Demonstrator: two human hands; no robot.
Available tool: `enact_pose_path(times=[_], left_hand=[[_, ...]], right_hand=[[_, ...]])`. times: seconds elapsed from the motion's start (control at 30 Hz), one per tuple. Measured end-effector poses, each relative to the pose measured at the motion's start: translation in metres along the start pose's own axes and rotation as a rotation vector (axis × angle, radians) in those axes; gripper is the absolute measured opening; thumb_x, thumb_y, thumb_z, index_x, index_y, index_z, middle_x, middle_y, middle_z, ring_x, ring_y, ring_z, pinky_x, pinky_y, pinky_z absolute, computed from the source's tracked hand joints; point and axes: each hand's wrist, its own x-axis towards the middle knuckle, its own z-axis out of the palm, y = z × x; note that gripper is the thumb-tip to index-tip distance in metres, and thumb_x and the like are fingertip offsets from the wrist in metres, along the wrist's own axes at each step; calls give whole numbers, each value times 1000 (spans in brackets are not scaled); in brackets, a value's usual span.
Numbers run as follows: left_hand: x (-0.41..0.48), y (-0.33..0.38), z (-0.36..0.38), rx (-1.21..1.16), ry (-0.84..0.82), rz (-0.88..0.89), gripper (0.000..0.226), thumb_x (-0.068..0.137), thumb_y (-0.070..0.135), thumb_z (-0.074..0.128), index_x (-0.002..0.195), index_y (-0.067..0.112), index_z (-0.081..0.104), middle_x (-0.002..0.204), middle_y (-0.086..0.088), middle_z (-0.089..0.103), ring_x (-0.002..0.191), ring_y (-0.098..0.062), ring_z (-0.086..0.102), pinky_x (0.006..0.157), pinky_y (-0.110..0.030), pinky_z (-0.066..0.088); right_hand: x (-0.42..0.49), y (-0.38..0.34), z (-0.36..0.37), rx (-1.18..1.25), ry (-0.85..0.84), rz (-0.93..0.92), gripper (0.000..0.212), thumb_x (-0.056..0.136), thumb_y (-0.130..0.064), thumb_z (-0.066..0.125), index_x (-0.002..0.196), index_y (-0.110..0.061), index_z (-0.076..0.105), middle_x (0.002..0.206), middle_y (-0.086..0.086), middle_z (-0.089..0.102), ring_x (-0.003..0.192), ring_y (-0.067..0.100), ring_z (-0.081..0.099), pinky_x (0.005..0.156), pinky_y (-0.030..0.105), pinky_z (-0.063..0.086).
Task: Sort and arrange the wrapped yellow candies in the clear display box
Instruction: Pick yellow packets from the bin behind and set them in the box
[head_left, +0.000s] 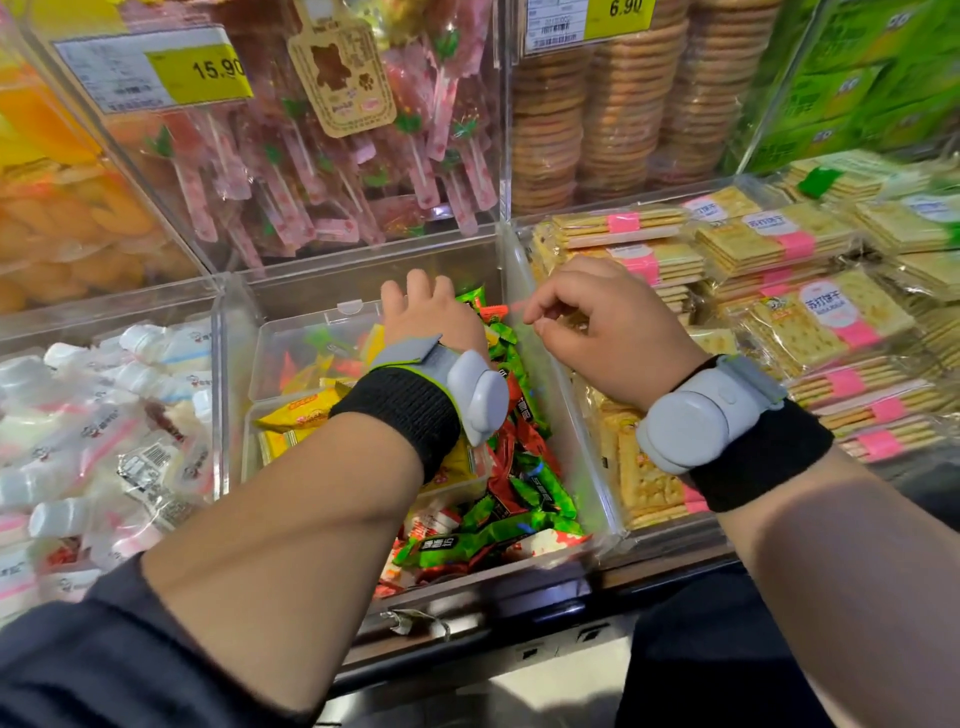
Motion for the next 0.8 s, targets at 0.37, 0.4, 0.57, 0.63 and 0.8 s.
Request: enact_pose_path(times=[0.37, 0.4, 0.57, 0.63, 0.8], left_hand=[[-1, 2, -2, -16, -62, -24, 15, 73, 37, 58, 68, 26, 50, 87, -2, 34, 101, -26, 31, 89, -44, 20], [-1, 1, -3, -22, -58, -27, 19, 71, 42, 60, 68, 26, 51, 89, -2, 34, 102, -26, 31, 90, -44, 20], [-6, 0, -12, -117, -63, -75, 39, 64, 60, 64, 79, 24, 56, 105, -1, 46, 106, -27, 32, 90, -43, 24], [-7, -2, -15, -162, -35, -75, 41, 64, 59, 63, 82, 22, 60, 107, -1, 48, 105, -27, 33, 86, -43, 24], [-14, -5, -30, -330, 42, -104, 41, 63, 54, 63, 87, 21, 65, 110, 3, 50, 107, -25, 36, 79, -39, 21]], right_hand=[[-1, 1, 0, -13, -2, 0, 12, 81, -15, 57, 83, -25, 64, 88, -2, 58, 93, 17, 49, 90, 48, 39], [-1, 0, 0, -11, -2, 0, 12, 81, -15, 57, 83, -25, 64, 88, -2, 58, 93, 17, 49, 90, 48, 39], [-1, 0, 0, -18, 0, 0, 12, 82, -15, 56, 84, -24, 64, 88, -2, 58, 93, 18, 49, 90, 48, 39], [-1, 1, 0, -20, 2, 1, 12, 82, -15, 56, 84, -24, 64, 88, -2, 58, 93, 18, 49, 90, 49, 39], [-1, 1, 1, -21, 2, 2, 12, 81, -15, 56, 84, -24, 64, 87, -2, 58, 93, 18, 49, 89, 50, 39]])
